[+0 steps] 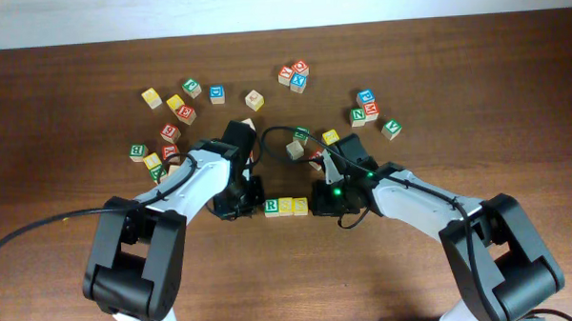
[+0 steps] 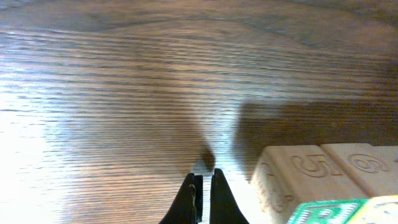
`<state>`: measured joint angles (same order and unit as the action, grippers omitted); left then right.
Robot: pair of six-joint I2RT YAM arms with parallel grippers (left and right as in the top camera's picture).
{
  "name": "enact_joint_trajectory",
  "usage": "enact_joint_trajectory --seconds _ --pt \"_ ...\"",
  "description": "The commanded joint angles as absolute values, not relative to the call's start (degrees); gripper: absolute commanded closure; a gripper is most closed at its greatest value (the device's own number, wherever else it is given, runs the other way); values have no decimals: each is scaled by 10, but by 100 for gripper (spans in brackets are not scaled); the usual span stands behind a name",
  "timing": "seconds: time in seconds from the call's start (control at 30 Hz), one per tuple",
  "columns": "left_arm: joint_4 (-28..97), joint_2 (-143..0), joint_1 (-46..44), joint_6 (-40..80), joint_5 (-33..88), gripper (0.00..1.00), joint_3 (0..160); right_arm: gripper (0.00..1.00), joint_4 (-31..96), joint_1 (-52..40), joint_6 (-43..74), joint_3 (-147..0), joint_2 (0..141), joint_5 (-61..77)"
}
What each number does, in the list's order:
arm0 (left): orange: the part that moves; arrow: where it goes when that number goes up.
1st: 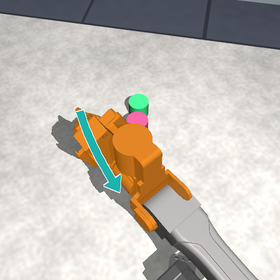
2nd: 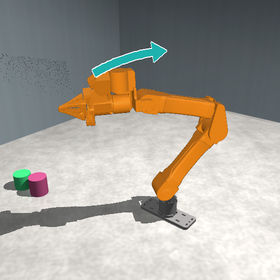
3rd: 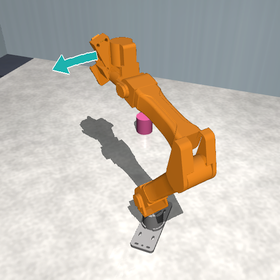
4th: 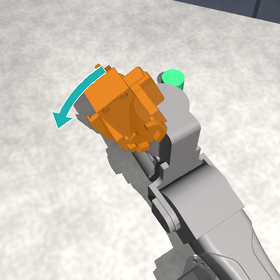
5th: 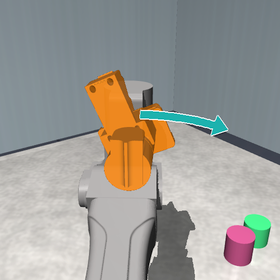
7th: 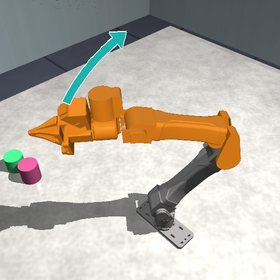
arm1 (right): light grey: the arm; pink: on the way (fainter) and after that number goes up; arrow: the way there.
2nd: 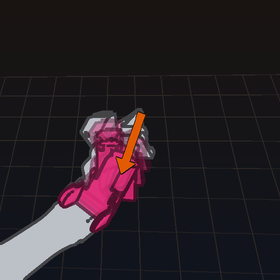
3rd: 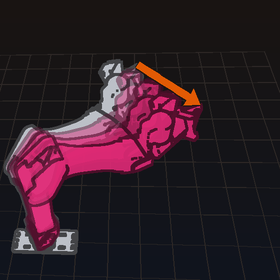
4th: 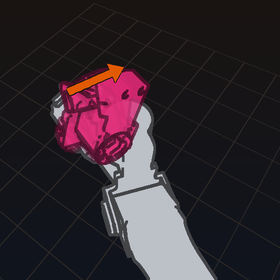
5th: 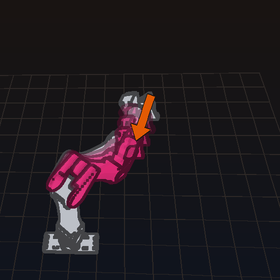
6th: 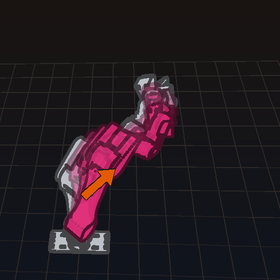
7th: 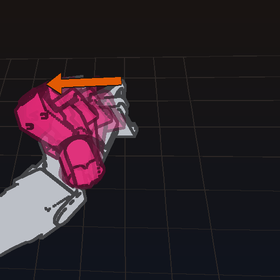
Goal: Spell out RSS
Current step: 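Push the row inward from both ends to close the gaps, then open and withdraw both grippers from the block row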
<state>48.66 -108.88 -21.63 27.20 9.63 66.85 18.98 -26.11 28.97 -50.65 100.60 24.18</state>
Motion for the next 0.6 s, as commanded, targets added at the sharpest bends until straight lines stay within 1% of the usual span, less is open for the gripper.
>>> enact_joint_trajectory --seconds 0.0,0.17,0.33,0.57 --pt "494 -1089 -208 275 69 100 665 96 218 -263 288 -523 1008 232" --pt "509 -1049 -177 275 55 100 665 96 305 -240 287 -555 1000 195" --pt "530 -971 -140 272 46 100 665 96 373 -235 273 -580 978 194" --pt "559 -865 -133 271 46 100 665 96 479 -235 273 -625 889 161"
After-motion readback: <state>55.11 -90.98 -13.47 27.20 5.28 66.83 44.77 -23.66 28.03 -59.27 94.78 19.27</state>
